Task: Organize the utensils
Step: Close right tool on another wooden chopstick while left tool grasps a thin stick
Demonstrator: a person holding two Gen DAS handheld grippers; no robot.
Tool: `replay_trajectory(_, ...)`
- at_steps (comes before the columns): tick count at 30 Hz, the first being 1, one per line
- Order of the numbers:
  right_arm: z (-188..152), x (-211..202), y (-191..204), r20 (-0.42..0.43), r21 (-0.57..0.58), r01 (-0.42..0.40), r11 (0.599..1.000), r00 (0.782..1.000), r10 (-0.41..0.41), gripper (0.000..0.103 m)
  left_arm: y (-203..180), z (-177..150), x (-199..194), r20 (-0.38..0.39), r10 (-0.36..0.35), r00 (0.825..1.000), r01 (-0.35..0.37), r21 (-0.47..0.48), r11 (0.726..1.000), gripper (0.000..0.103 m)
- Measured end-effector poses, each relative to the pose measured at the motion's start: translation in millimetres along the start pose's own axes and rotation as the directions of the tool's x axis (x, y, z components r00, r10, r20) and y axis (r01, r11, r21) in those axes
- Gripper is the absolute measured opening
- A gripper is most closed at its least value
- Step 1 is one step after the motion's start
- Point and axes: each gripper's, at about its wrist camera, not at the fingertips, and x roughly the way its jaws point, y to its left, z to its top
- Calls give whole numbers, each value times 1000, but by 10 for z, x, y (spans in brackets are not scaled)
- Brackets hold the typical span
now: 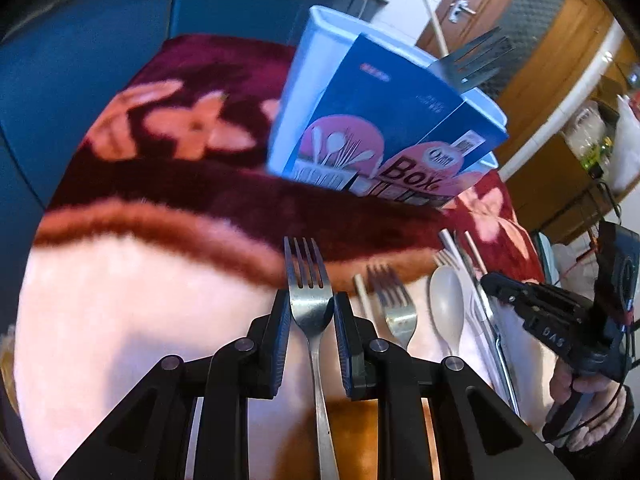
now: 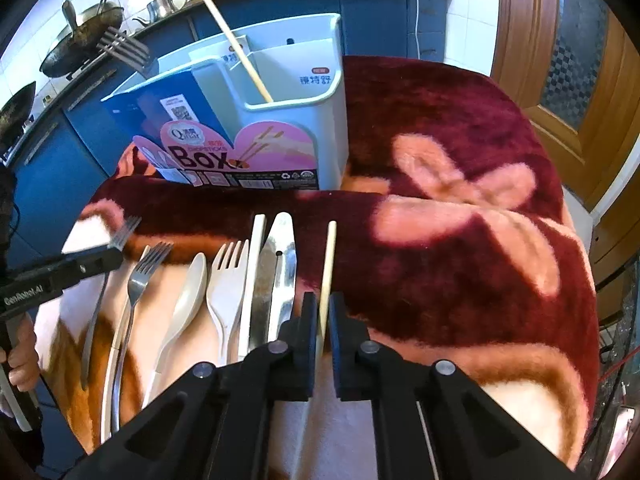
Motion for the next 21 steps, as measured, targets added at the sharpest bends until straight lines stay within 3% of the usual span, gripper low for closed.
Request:
replay_trajectory(7,43,18,-86,-33,5,-40,999,999,40,6,11,59,21,-69,-7,998,5,-32,999,22)
replay_trajectory(13,95,48,-116,-82,23,-61,998,995,62,7,195,169,62,-122,-115,986,103,-103,989,22)
replay_trajectory(21,194,105,-121,-135,34,-92,995,986,96,15,248,233,123,-133,-191,973,183,-71,981,22)
